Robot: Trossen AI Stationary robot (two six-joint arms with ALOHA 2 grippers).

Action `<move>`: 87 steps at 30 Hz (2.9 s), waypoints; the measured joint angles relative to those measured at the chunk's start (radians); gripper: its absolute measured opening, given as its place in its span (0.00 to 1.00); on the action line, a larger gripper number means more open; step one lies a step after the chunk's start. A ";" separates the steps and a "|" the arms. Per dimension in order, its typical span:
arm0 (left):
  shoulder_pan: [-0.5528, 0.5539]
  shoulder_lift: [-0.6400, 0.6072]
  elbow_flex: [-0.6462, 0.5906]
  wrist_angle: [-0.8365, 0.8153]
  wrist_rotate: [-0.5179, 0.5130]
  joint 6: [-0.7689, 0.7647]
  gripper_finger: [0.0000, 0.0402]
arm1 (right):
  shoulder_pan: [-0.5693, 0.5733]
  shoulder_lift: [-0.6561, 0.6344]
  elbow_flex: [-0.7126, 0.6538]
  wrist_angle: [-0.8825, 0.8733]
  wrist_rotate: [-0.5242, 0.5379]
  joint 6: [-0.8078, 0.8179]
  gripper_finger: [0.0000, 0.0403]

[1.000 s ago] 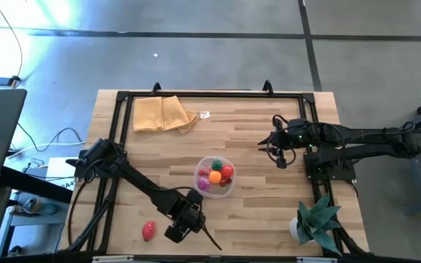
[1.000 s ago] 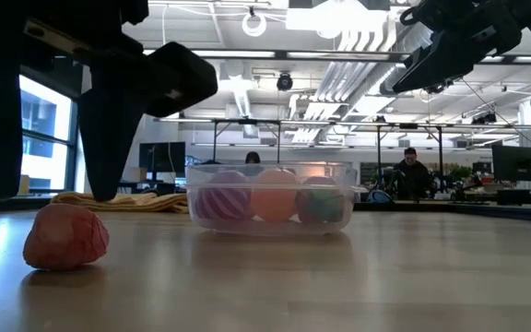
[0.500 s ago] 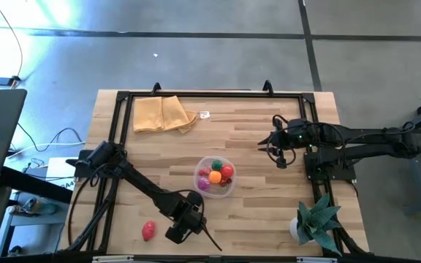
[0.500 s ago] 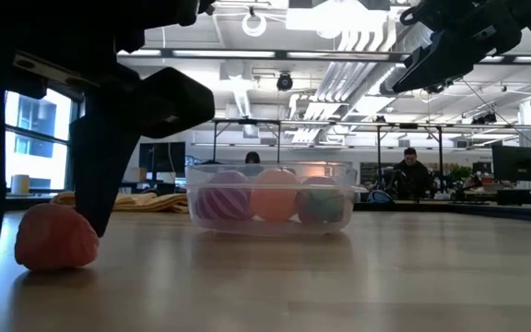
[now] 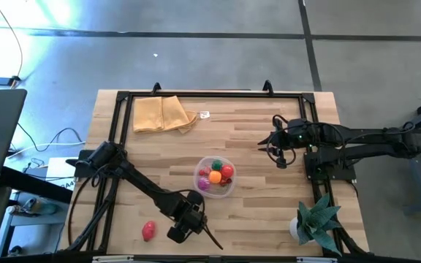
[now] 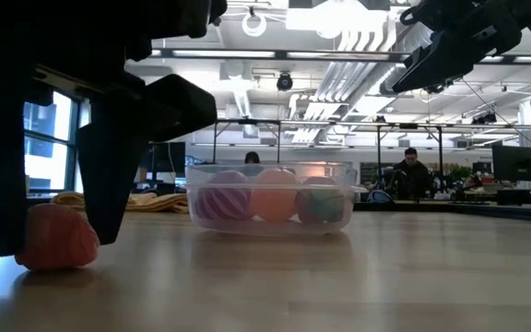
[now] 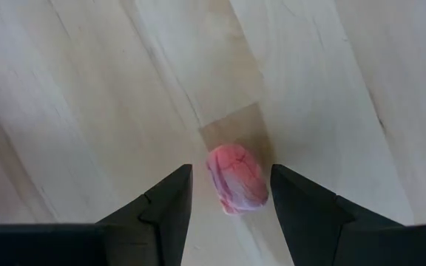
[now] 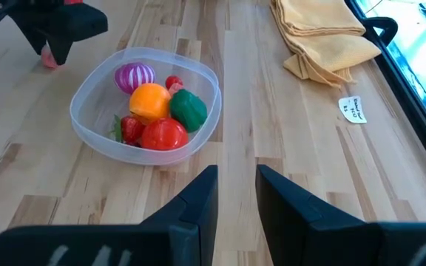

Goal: Pick and placing Produce into tupperware
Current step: Put the pink peach into the transparent bin

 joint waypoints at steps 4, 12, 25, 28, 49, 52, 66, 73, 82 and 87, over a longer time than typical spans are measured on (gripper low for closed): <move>0.000 0.010 0.001 0.010 0.011 0.000 0.43 | 0.000 0.000 0.000 0.000 0.000 0.000 0.21; 0.000 0.011 0.000 0.007 0.011 -0.012 0.43 | 0.000 0.000 0.000 0.000 0.000 0.000 0.21; 0.000 0.011 0.000 0.009 0.022 -0.027 0.43 | 0.000 0.000 0.000 0.000 0.000 0.000 0.21; 0.000 0.011 0.000 0.009 0.027 -0.027 0.43 | 0.000 0.000 0.000 0.000 0.000 0.000 0.21; 0.000 0.011 0.000 0.010 0.018 -0.052 0.19 | 0.000 0.000 0.000 0.000 0.000 0.000 0.21; 0.000 0.011 0.000 0.010 0.018 -0.052 0.19 | 0.000 0.000 0.000 0.000 0.000 0.000 0.21; 0.000 0.011 0.000 0.009 0.018 -0.052 0.23 | 0.000 0.000 0.000 0.000 0.000 0.000 0.21; 0.000 0.011 0.000 0.009 0.018 -0.052 0.23 | 0.000 0.000 0.000 0.000 0.000 0.000 0.21; 0.011 0.011 0.046 -0.074 -0.012 -0.022 0.23 | 0.000 0.000 0.000 0.000 0.000 0.000 0.21; 0.039 0.011 0.168 -0.249 -0.066 0.027 0.23 | 0.000 0.000 0.000 0.000 0.000 0.000 0.21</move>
